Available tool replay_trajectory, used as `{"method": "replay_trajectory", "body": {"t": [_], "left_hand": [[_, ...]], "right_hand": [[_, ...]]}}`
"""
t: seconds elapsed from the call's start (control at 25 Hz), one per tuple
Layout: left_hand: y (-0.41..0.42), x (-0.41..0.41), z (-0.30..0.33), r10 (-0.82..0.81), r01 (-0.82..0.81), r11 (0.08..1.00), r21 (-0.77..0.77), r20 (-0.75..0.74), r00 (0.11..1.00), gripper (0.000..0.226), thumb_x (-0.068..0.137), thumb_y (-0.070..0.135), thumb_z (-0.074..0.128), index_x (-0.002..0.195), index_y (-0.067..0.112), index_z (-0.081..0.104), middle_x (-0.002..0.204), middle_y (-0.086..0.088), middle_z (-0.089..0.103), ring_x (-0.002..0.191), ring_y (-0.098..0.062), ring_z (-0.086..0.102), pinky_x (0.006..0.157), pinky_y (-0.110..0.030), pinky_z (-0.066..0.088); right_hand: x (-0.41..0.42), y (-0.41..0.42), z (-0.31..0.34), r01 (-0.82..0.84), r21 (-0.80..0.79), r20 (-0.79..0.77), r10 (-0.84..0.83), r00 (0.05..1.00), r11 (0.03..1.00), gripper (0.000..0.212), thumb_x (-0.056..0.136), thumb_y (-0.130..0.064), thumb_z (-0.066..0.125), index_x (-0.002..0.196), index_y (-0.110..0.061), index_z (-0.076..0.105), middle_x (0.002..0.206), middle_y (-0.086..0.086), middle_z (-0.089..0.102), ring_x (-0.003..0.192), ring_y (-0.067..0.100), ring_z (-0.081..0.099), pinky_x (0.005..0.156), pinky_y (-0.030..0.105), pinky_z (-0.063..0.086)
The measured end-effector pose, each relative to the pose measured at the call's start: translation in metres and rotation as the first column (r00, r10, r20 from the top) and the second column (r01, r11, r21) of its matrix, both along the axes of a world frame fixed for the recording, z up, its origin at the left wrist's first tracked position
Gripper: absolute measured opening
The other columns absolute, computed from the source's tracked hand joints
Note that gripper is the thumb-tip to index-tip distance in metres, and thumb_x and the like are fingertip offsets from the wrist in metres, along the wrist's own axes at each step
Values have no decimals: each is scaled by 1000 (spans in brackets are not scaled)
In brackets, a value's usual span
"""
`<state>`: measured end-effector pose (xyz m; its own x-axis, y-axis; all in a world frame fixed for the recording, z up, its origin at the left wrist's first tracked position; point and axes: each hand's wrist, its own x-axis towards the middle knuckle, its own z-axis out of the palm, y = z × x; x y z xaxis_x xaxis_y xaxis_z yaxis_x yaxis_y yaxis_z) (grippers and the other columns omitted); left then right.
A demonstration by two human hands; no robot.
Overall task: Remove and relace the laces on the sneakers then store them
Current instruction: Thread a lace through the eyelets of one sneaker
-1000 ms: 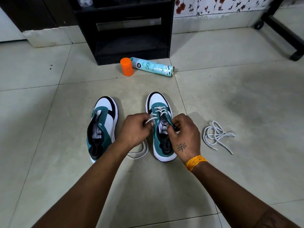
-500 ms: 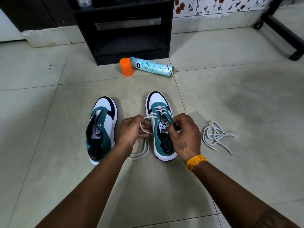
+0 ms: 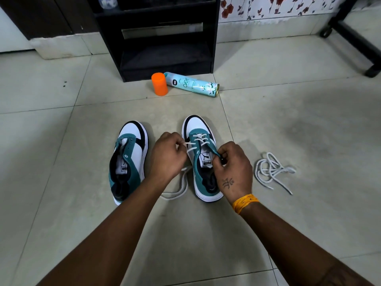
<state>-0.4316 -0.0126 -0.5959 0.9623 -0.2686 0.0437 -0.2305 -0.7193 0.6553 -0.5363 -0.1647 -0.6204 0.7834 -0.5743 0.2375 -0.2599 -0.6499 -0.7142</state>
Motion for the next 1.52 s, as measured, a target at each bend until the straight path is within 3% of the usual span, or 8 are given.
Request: {"method": "replay_trajectory", "body": {"t": [0.08,0.2,0.36,0.72,0.96,1.16,1.36,1.52], "left_hand": [[0,4,8,-22,23,1000,5,-136,991,18,92,25,52,75,21,56,75,2,62,75,-25,61,72,-40,50],[3,11,35,-38,-92,958,-273,-435,899,25,86,24,49,63,15,48,52,0,43,52,-24,41,62,-41,44],[5,14,73,-99,-190,901,-390,-611,786,22,92,19,46,70,17,46,54,2,26,46,-16,21,52,-28,29],[4,7,113,-141,-171,892,-419,-616,775,26,90,25,44,66,16,47,53,4,28,46,-15,21,46,-26,25],[12,10,122,-143,-186,869,-459,-591,794,27,90,24,41,64,16,45,53,3,26,44,-14,19,46,-26,22],[14,8,116,-125,-201,874,-442,-605,786,27,90,24,42,65,16,44,53,3,26,45,-14,19,48,-28,20],[12,6,118,-141,-190,873,-449,-605,784,28,91,23,41,64,17,44,55,3,24,46,-15,18,48,-27,20],[14,5,117,-121,-192,881,-433,-599,791,26,90,22,42,65,16,43,56,2,24,48,-15,17,49,-28,20]], "right_hand": [[0,1,0,5,12,-9,-5,1000,1000,14,87,-21,68,89,-23,54,86,-8,56,71,12,51,60,30,39],[-1,0,0,-4,2,-7,4,1000,1000,14,86,-23,69,88,-24,56,85,-9,56,73,11,53,61,29,39],[0,1,6,-1,-61,-42,-2,999,998,21,85,-43,71,83,-25,59,81,-10,58,75,15,59,60,30,43],[43,35,70,-258,-219,195,302,933,941,17,98,-31,58,109,-21,66,75,-4,63,67,22,57,54,35,41],[64,25,56,-233,-260,-87,217,972,937,12,97,-29,57,96,-20,64,84,4,66,79,33,62,56,34,28],[56,38,78,-347,-159,88,363,928,924,37,94,-21,59,131,-24,58,89,-1,67,81,21,59,61,34,41],[57,29,68,-280,-300,59,310,949,912,25,98,-32,38,92,-18,58,82,2,59,75,31,57,54,39,42],[54,20,58,-264,-259,-86,250,965,929,15,97,-26,50,103,-18,61,86,7,66,78,37,62,55,36,37]]}}
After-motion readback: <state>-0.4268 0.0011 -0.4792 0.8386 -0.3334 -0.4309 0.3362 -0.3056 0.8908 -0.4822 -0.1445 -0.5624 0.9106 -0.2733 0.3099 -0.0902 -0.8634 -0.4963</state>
